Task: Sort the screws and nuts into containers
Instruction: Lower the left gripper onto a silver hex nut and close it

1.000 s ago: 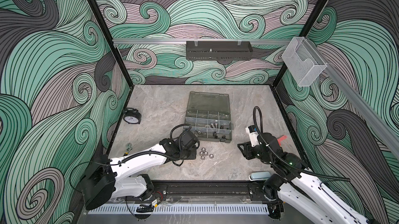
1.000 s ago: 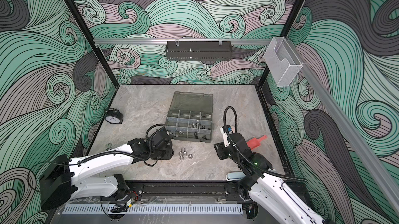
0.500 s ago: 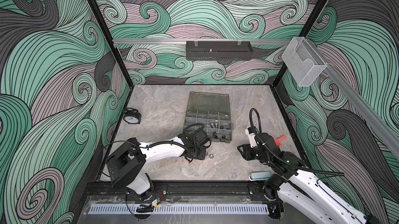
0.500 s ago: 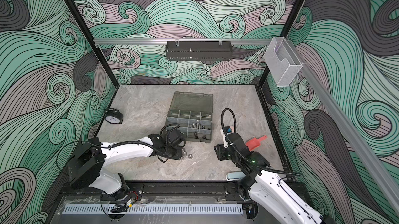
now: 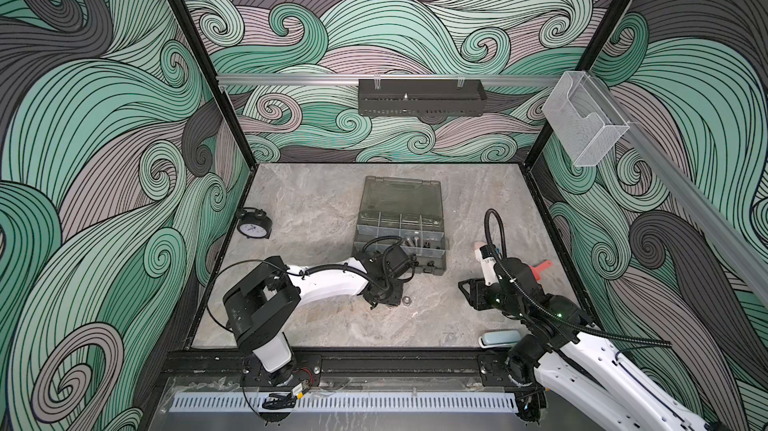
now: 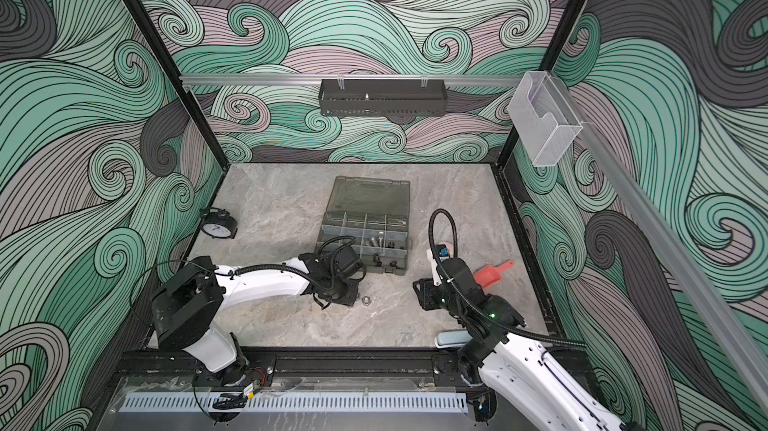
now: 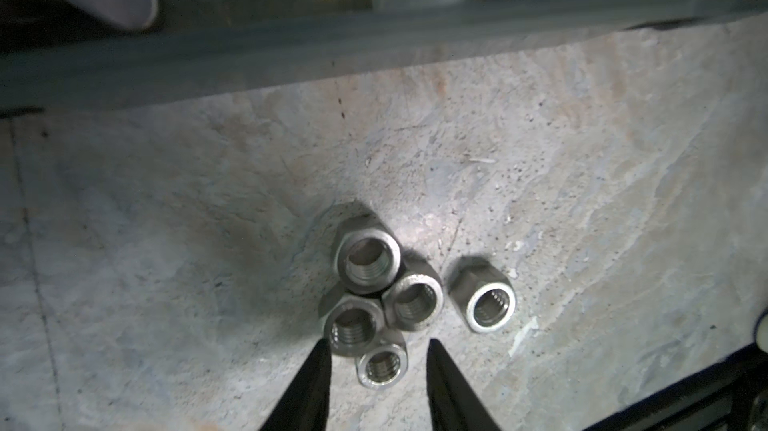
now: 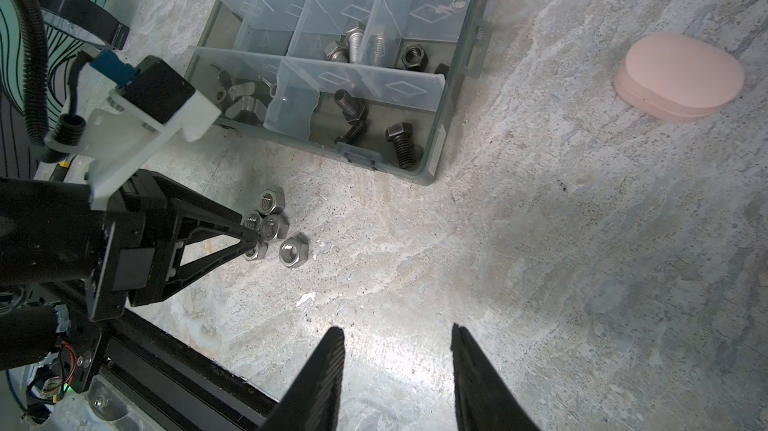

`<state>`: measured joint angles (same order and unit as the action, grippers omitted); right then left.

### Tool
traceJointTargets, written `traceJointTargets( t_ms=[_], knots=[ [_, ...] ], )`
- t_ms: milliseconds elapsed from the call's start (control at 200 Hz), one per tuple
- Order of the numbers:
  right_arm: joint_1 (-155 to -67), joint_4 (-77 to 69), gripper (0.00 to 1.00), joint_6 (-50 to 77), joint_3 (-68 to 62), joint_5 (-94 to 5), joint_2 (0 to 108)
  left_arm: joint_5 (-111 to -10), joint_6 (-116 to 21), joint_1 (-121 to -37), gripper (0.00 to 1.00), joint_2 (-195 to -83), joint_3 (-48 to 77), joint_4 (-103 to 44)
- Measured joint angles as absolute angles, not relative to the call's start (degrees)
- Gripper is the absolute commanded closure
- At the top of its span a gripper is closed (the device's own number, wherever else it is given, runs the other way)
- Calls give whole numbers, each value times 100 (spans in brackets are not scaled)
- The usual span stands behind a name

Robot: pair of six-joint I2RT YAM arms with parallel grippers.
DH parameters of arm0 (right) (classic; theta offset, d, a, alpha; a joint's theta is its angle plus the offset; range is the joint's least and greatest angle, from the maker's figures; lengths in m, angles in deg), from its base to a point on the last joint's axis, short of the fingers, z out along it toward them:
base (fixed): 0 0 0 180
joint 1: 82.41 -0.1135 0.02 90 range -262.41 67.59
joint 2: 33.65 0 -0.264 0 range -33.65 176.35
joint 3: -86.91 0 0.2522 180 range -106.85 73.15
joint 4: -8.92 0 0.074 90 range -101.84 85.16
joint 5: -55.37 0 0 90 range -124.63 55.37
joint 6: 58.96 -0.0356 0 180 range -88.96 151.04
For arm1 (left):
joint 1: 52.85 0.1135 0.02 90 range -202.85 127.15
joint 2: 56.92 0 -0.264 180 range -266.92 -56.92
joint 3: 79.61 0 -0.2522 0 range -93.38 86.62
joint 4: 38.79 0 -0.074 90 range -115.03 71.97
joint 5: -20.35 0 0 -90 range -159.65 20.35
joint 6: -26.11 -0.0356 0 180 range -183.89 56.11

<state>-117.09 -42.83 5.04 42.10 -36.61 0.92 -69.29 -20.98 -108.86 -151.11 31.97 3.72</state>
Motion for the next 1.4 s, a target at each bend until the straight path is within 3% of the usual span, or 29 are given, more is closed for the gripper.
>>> traceJointTargets(
  t_ms=[745,1401],
  knots=[
    [-11709,-4281,56,504,4210,-3731,146,-7053,-2194,-11227,60,-15441,3005,746],
    [-11709,-4281,56,506,4210,-3766,265,-7217,-2176,-11262,74,-15765,2721,855]
  ],
)
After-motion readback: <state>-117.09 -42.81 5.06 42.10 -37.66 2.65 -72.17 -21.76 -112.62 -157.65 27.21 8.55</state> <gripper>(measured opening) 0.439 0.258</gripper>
